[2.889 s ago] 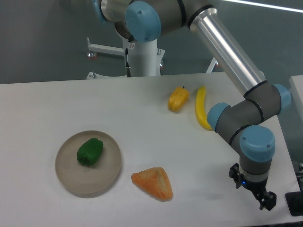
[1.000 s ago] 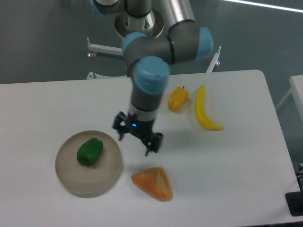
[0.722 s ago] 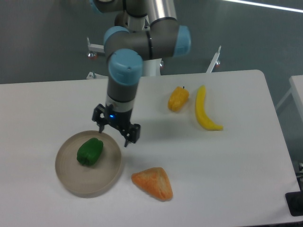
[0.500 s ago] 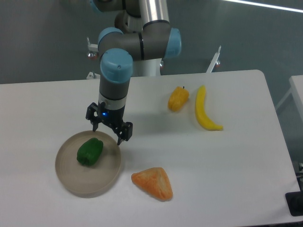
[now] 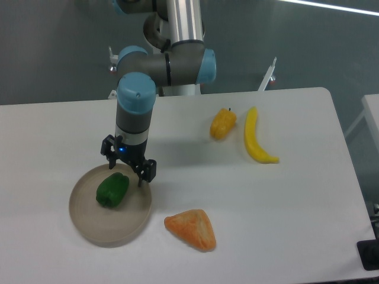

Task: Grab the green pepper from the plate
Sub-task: 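Lower the open gripper around the green bell pepper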

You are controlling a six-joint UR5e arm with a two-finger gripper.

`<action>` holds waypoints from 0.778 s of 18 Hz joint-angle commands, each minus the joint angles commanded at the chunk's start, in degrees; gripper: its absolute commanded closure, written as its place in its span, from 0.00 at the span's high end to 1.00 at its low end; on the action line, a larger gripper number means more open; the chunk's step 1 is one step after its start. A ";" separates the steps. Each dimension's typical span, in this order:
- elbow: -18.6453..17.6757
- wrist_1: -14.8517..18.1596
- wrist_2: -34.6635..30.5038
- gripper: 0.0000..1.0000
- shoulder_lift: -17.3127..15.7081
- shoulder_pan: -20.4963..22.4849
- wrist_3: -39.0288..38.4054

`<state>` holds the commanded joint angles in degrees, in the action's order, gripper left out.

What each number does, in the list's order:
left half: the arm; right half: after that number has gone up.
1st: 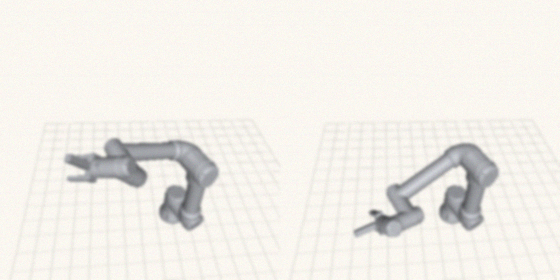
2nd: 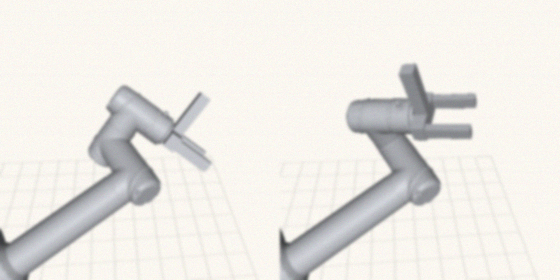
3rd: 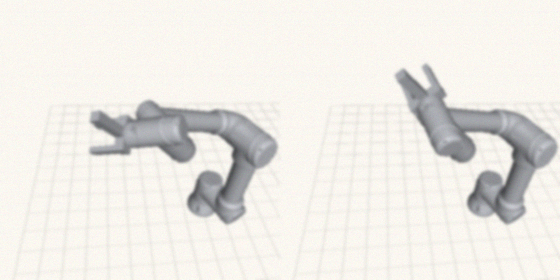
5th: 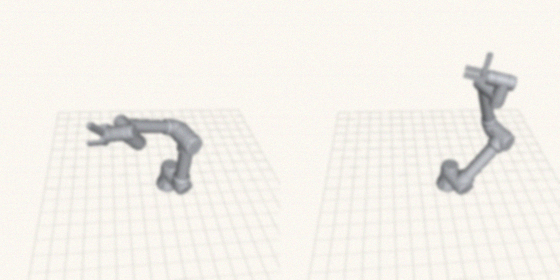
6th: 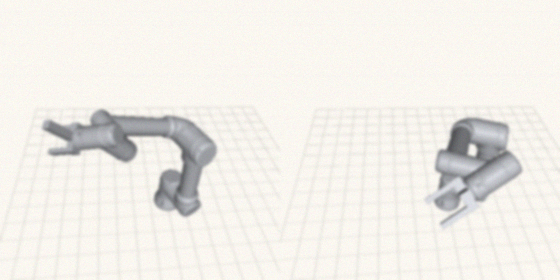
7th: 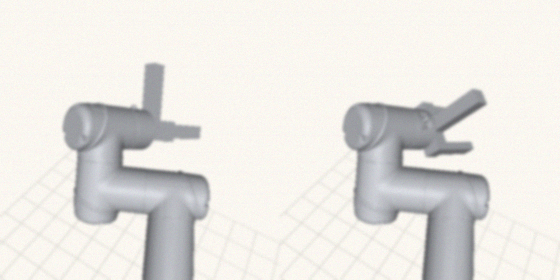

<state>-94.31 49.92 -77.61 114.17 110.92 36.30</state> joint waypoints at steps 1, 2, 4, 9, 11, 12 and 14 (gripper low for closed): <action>0.00 0.00 0.00 1.00 0.18 -0.35 0.00; 0.00 0.00 0.00 1.00 0.35 -0.61 0.00; 0.35 0.00 -0.09 1.00 0.88 -0.79 0.00; 0.35 0.00 0.00 1.00 1.67 -1.23 0.00; 0.96 0.00 0.00 1.00 2.37 -1.49 -0.09; 1.49 0.09 -0.09 1.00 2.64 -1.76 -0.09; 1.58 0.00 -0.09 1.00 3.17 -1.85 -0.18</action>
<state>-92.72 49.92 -77.70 117.33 109.07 36.12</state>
